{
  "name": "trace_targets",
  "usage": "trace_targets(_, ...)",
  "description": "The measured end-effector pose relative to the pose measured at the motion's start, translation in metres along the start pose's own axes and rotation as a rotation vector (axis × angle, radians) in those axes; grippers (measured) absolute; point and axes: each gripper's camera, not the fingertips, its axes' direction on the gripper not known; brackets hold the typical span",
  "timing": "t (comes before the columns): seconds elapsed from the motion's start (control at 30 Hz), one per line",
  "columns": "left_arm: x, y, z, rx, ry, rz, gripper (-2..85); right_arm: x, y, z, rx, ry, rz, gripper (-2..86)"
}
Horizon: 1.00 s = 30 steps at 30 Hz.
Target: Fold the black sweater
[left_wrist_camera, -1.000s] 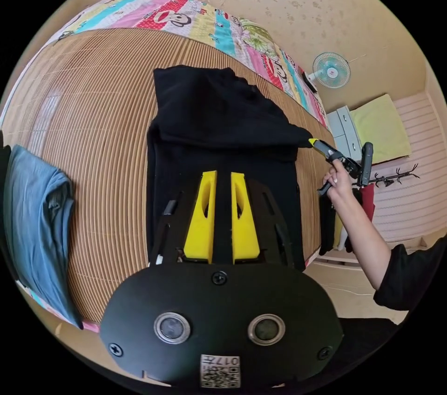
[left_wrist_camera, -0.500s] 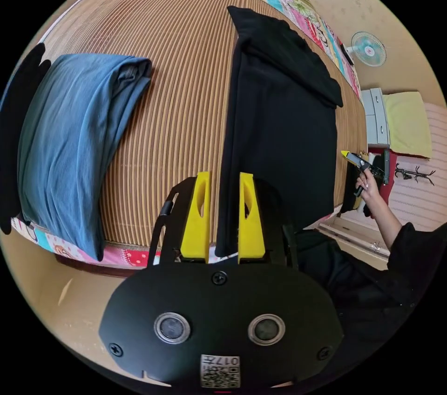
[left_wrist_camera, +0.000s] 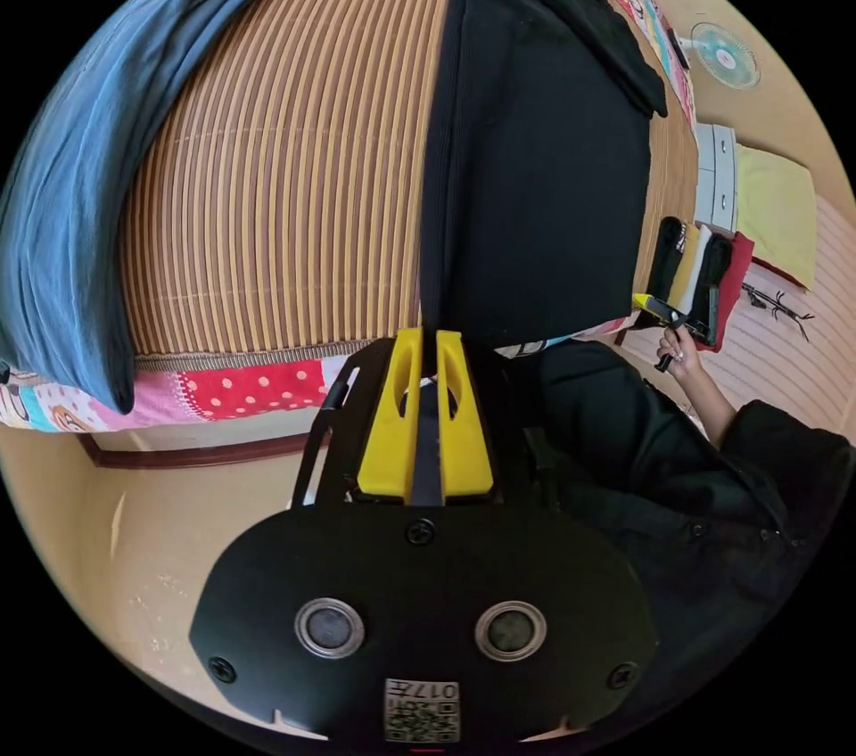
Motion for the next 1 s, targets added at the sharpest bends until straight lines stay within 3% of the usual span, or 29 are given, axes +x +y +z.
trace_targets(0.33,-0.021,0.003,-0.088,-0.037,0.168,0.02,1.7,0.024,0.004,-0.024,-0.097,-0.073,0.003,4.7)
trace_targets(0.5,-0.055,0.014,-0.147,0.081,0.57,0.006,1.1,0.039,0.009,-0.07,-0.05,-0.246,0.008,3.1)
trace_targets(0.57,-0.064,0.019,-0.172,0.161,0.674,0.001,0.9,0.048,0.01,-0.116,0.102,-0.466,0.009,2.8)
trace_targets(0.67,-0.074,0.026,-0.209,0.277,0.879,0.026,0.8,0.058,0.013,-0.168,0.263,-0.599,0.05,2.5)
trace_targets(0.83,-0.079,0.07,-0.232,0.295,1.041,0.001,1.0,0.075,0.055,-0.201,0.303,-0.737,0.083,2.3)
trace_targets(1.0,-0.093,0.136,-0.242,0.427,1.348,-0.034,1.2,0.08,0.115,-0.225,0.456,-0.958,0.117,2.2)
